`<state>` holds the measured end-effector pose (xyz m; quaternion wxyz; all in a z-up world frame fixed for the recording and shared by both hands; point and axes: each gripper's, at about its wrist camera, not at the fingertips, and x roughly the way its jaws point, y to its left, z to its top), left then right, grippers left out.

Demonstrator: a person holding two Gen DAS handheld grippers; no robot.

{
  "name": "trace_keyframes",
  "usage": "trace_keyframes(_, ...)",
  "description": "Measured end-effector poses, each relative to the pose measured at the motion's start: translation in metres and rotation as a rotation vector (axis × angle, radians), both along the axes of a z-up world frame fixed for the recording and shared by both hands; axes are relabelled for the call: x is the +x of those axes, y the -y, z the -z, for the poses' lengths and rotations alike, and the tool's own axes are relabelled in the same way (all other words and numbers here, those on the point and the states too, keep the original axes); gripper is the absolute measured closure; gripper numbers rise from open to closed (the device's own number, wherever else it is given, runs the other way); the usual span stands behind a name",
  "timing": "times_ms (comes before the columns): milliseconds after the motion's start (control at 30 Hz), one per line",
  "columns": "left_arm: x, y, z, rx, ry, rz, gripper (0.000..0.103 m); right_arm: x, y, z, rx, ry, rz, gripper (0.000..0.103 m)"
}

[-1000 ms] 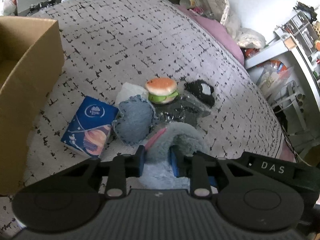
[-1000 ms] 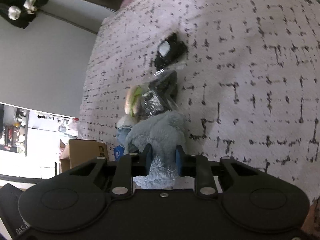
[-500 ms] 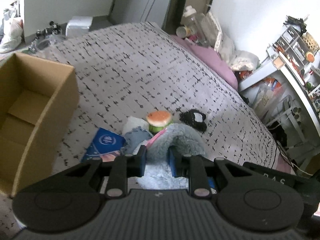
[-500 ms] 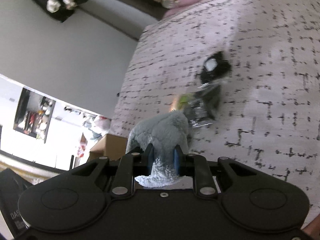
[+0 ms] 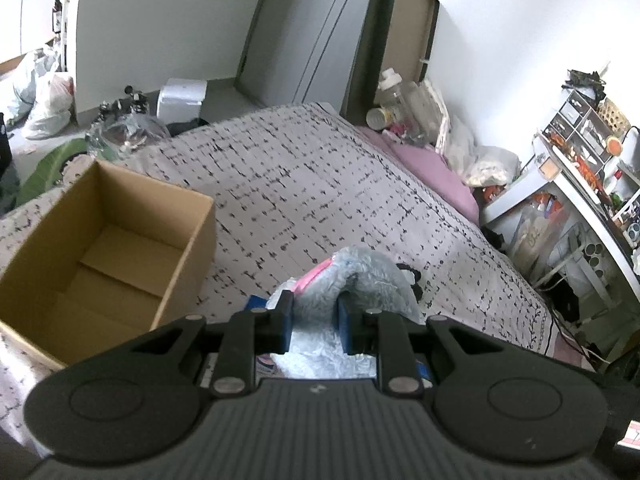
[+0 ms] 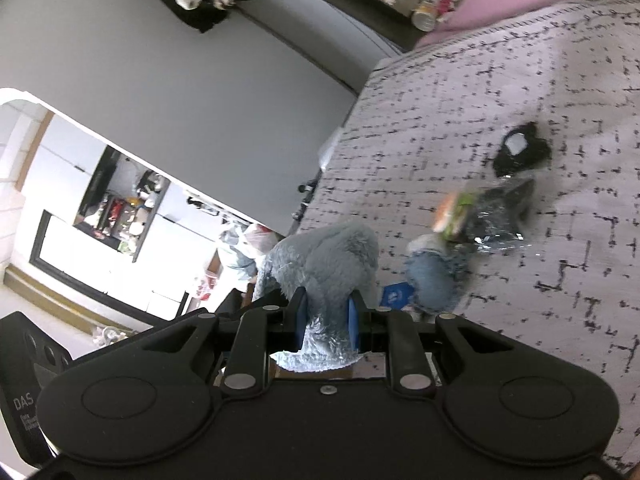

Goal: Organize soft objects
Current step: 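Lift the light-blue plush with the right gripper and carry it over the box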

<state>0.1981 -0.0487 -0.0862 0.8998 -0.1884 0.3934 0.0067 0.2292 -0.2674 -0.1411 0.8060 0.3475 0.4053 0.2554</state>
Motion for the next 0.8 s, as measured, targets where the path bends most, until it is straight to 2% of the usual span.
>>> trace_keyframes(300,-0.016,-0.011,-0.02,0.03,0.041,-0.021,0.082,-0.012,-0.012,-0.014,0.028,0.083,-0.045,0.082)
trace_keyframes(800,-0.039,-0.041,-0.04,0.025,0.089,-0.069,0.082,-0.026,-0.039,-0.032,0.048,0.199,-0.107,0.082)
